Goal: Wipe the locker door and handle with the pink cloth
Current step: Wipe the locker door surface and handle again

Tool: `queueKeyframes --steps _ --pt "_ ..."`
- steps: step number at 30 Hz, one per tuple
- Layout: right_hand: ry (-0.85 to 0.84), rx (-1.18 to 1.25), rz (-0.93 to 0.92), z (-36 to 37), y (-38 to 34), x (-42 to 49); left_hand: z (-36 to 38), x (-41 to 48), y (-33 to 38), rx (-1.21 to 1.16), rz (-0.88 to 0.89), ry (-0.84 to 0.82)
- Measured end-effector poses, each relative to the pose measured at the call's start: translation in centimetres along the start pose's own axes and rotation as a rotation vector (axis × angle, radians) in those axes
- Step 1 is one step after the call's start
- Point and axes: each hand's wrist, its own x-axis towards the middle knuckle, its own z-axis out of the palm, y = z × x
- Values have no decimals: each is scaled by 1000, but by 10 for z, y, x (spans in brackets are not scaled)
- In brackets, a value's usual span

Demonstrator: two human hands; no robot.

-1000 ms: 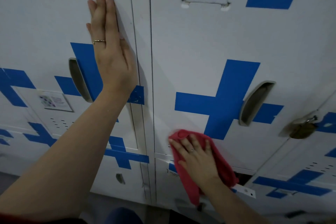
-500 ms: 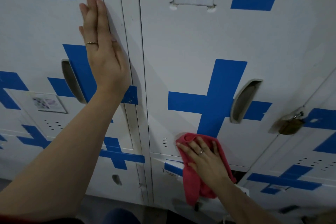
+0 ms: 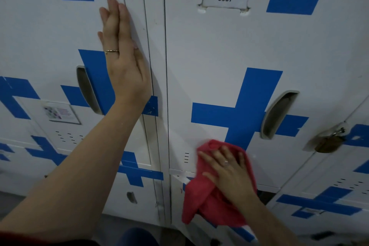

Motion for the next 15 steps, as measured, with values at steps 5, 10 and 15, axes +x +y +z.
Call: queueKeyframes --steps 5,10,15 --pt "-3 -118 126 9 52 -44 -1 -1 7 13 -23 18" --pt "6 -70 175 -4 38 -39 0 -1 11 11 -55 36" --pt "-34 8 79 -12 13 -12 8 -3 11 3 -74 87"
